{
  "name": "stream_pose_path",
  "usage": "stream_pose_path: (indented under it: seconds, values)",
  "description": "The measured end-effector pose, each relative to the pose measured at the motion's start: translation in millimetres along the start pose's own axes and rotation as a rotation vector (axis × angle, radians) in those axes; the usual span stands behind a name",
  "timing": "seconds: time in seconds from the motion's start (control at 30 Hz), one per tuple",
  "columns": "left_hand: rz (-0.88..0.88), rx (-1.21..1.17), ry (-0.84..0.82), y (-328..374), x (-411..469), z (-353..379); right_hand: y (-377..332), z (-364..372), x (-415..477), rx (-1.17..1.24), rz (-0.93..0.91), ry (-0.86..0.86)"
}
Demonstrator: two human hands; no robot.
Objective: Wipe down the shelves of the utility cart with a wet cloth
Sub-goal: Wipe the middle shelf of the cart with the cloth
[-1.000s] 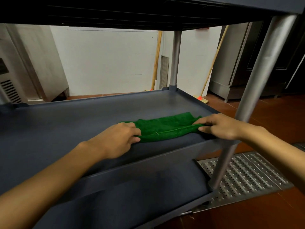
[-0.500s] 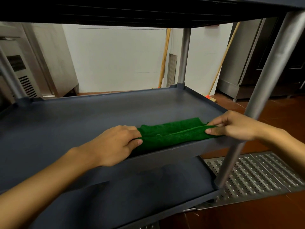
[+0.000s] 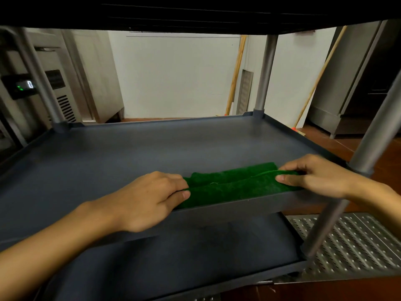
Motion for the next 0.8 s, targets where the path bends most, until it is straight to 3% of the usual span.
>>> stream_pose_path:
  seconds: [0.8]
  values:
    - [-0.221,-0.047,0.195,-41,-117,-34,-107,62,-2,0.072,-0.203,-0.037]
Point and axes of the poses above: each hand's wrist, its own x-axis towards the middle knuckle, its own z-axis out of the palm, y = z × x, the point moved 10 cm from there along x, towards the middle knuckle, and after that the axes turned 11 degrees about z, right-handed, at the moved point
